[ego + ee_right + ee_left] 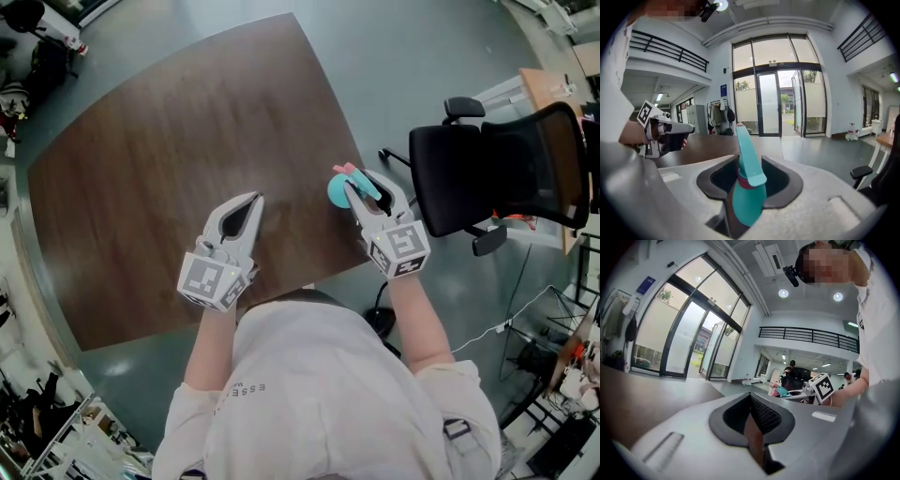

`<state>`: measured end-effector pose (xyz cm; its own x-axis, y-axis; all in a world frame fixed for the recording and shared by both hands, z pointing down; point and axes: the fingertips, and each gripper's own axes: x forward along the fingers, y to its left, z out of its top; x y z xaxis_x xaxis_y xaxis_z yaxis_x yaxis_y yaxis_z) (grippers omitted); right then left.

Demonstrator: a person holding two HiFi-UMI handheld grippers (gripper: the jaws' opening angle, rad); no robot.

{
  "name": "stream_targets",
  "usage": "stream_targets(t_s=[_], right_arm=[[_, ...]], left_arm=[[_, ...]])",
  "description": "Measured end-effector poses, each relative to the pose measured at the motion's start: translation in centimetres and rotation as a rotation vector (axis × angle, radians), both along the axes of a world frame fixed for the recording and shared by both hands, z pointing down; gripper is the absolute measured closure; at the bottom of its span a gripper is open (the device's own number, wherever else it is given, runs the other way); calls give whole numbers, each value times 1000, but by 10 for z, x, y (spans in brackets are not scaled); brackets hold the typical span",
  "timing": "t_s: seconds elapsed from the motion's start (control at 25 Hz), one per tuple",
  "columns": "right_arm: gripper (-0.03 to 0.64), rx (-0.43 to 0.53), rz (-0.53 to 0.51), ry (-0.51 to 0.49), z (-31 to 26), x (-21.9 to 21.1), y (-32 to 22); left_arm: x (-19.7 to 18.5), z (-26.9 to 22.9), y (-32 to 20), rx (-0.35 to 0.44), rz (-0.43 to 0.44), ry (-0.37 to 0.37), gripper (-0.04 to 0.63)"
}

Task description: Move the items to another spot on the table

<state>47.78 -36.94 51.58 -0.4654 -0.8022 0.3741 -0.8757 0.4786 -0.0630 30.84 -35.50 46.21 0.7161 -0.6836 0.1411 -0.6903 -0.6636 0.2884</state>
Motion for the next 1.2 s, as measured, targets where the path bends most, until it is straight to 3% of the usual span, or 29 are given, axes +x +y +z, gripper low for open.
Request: stream_targets(t_s=[0.32, 0.52, 0.76, 1.04, 1.2], right_arm=[[480, 49, -104, -17, -30, -10, 42], [481, 76, -218, -15, -41, -32, 70], [480, 83, -406, -16, -44, -104, 102], [480, 80, -593, -22, -44, -206, 147], [480, 94, -691, -17, -52, -275, 175]], left_arm=[[-11, -30, 68, 61, -130, -15, 578], [-41, -35, 117, 96, -277, -37, 578], [-118, -40, 186, 81, -516, -76, 578], [-196, -49, 262, 103, -700, -96, 578], [-259, -51, 307, 113, -825, -43, 578]])
